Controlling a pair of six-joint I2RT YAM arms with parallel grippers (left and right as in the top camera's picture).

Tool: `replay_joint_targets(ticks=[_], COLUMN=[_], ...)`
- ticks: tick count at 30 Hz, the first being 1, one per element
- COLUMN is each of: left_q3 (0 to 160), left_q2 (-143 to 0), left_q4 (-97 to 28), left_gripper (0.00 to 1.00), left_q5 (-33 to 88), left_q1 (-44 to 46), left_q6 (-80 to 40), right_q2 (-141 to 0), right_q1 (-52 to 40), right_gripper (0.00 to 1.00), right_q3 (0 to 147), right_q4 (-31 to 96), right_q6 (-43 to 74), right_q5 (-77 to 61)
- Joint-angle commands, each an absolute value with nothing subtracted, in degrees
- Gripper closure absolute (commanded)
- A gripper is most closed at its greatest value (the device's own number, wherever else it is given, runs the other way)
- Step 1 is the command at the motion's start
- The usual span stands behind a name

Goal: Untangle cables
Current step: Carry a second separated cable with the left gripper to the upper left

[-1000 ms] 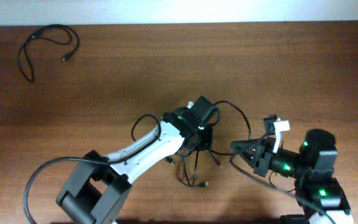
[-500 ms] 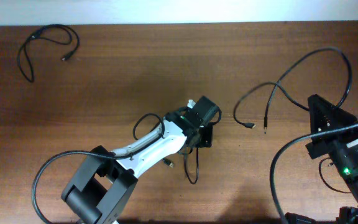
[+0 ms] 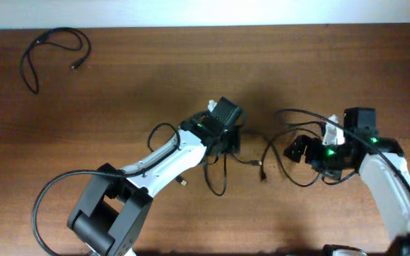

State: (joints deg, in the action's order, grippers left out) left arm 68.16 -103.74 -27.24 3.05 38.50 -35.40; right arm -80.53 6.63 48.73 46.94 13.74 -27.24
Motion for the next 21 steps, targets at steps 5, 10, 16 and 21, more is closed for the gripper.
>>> replay_joint_targets(ticks=[5, 10, 16, 21], left_q3=[69.30, 69.87, 69.87, 69.89], left_q2=[-103.70, -92.71, -84.64, -72.62], left_q4=[-0.73, -6.66, -18.90, -19.53], left_gripper=[1.00, 1.00, 1.00, 1.00], left_q5=[4.75, 4.40, -2.55, -7.99], left_q1=[44.66, 37.82, 31.75, 23.35], left_q6=[-13.15, -9.63, -7.60, -6.02], right_q2=[-84.27, -84.27, -84.27, -84.27], right_q1=[6.28, 6.28, 6.28, 6.28], right_gripper=[0.02, 0.02, 0.02, 0.02], right_q3=[48.80, 48.80, 48.80, 48.80], right_q4=[48.01, 48.01, 47.59, 47.59], right_q6=[13.74, 13.74, 13.76, 13.76], right_q5=[-24.51, -23.27, -23.29, -23.27])
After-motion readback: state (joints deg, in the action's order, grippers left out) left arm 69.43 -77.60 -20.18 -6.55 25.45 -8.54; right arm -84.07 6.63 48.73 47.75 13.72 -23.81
